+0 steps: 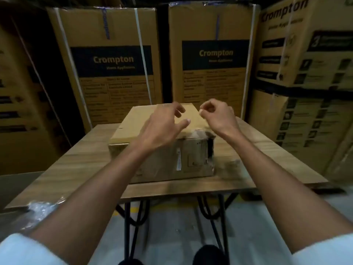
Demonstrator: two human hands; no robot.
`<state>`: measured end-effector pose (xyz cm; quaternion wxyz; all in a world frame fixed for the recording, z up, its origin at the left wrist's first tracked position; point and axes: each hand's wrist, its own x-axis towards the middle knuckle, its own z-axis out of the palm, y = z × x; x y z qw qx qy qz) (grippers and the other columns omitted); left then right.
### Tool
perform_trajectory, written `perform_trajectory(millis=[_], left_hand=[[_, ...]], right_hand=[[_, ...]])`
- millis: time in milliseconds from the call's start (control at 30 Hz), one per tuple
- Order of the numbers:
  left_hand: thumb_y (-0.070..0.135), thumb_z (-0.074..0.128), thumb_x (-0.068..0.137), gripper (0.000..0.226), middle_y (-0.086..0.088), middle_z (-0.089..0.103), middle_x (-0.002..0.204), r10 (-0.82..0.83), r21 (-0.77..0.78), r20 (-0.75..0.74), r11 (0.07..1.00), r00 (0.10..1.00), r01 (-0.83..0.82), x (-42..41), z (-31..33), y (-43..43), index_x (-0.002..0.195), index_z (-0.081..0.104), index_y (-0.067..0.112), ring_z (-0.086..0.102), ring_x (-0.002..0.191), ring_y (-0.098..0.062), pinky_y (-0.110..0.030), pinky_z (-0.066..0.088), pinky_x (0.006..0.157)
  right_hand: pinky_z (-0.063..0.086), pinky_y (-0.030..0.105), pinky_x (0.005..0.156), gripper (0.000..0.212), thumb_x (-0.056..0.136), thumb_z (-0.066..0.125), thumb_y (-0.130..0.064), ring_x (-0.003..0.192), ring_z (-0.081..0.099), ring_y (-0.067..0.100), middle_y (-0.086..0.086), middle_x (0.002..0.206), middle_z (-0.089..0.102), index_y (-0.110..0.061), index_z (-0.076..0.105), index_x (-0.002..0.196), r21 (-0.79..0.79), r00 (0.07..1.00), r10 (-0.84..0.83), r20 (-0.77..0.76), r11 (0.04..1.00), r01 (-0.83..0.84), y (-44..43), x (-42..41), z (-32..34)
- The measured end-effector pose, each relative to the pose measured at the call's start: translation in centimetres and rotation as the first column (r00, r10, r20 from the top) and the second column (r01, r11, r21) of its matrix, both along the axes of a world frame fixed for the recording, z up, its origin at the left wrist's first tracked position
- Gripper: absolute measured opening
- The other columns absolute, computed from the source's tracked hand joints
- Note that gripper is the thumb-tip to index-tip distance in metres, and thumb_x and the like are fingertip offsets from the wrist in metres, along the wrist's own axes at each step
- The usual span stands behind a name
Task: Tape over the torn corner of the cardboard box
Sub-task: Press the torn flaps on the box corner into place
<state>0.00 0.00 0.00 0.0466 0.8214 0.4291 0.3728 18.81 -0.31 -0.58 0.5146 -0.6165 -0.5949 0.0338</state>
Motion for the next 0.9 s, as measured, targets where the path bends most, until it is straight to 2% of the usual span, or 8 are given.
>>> perform_trajectory(millis=[67,167,267,367,467,567,733,900], left_hand=[[0.049,0.063,0.098,0.046,0.004,0.065,0.133,-0.007,0.017,-0.121,1.000,0.993,0.009,0.6,-0.6,-1.4,0.138,0.056,0.027,0.062,0.115,-0.016,-0.039,0.054,0.098],[0.049,0.060,0.100,0.054,-0.002,0.057,0.148,-0.039,-0.035,-0.212,0.999,0.977,0.032,1.3,-2.3,-2.3,0.147,0.050,0.025,0.057,0.130,-0.020,-0.042,0.047,0.109],[0.049,0.055,0.103,0.058,-0.005,0.051,0.156,-0.040,-0.006,-0.317,0.999,0.948,0.040,1.5,-3.6,-2.3,0.153,0.044,0.021,0.050,0.140,-0.023,-0.043,0.038,0.116],[0.048,0.047,0.106,0.056,-0.004,0.047,0.160,0.001,0.083,-0.404,0.996,0.915,0.036,1.4,-5.3,-2.0,0.155,0.041,0.021,0.043,0.145,-0.021,-0.040,0.029,0.121],[0.053,0.042,0.107,0.059,-0.001,0.043,0.163,0.035,0.162,-0.409,0.986,0.912,0.035,1.1,-6.5,-1.0,0.158,0.037,0.025,0.038,0.151,-0.018,-0.039,0.023,0.124],[0.056,0.042,0.104,0.057,-0.002,0.055,0.154,0.051,0.213,-0.359,0.977,0.932,0.029,0.6,-7.3,-0.3,0.151,0.049,0.024,0.049,0.143,-0.020,-0.040,0.032,0.119],[0.055,0.043,0.102,0.052,-0.003,0.067,0.141,0.077,0.269,-0.273,0.963,0.959,-0.001,-2.6,-8.0,0.5,0.139,0.061,0.023,0.059,0.132,-0.023,-0.040,0.039,0.109],[0.054,0.043,0.102,0.051,-0.002,0.066,0.141,0.066,0.281,-0.262,0.960,0.963,0.010,-4.7,-8.1,0.9,0.138,0.062,0.024,0.057,0.135,-0.021,-0.034,0.030,0.109]], right_hand=[[0.050,0.021,0.080,0.020,0.098,0.062,-0.023,0.100,0.063,0.011,-0.003,0.112,0.071,-0.017,0.069,0.116,-0.043,1.000,0.010,0.020,0.999,-0.009,-1.8,0.1,-1.2],[0.053,0.031,0.086,0.024,0.101,0.056,-0.028,0.101,0.065,0.016,0.001,0.110,0.072,-0.016,0.071,0.115,-0.085,0.998,0.045,0.047,0.996,-0.041,-3.1,0.4,-4.0],[0.052,0.039,0.094,0.028,0.102,0.054,-0.031,0.105,0.062,0.016,0.002,0.112,0.072,-0.015,0.072,0.117,-0.074,0.994,0.056,0.089,0.996,-0.050,-3.6,0.4,-5.6],[0.039,0.028,0.103,0.033,0.103,0.053,-0.029,0.122,0.052,0.014,0.005,0.129,0.065,-0.015,0.066,0.130,-0.035,0.991,0.041,0.124,0.999,-0.037,-4.1,0.0,-7.1],[0.030,0.028,0.113,0.038,0.100,0.058,-0.027,0.135,0.044,0.015,0.003,0.140,0.060,-0.016,0.060,0.137,0.008,0.989,0.026,0.148,1.000,-0.028,-3.8,-0.3,-8.5],[0.032,0.031,0.118,0.041,0.098,0.062,-0.025,0.138,0.041,0.015,0.002,0.141,0.059,-0.016,0.059,0.138,0.052,0.984,0.033,0.175,0.998,-0.043,-3.5,-0.7,-9.5],[0.025,0.013,0.116,0.043,0.093,0.068,-0.013,0.137,0.045,0.013,0.000,0.139,0.062,-0.014,0.061,0.136,0.139,0.957,0.145,0.253,0.973,-0.184,-3.8,-1.3,-10.2],[0.028,0.016,0.119,0.054,0.095,0.064,-0.006,0.141,0.043,0.008,0.003,0.150,0.053,-0.012,0.050,0.147,0.208,0.971,0.177,0.161,0.956,-0.209,-3.9,-2.1,-12.1]])
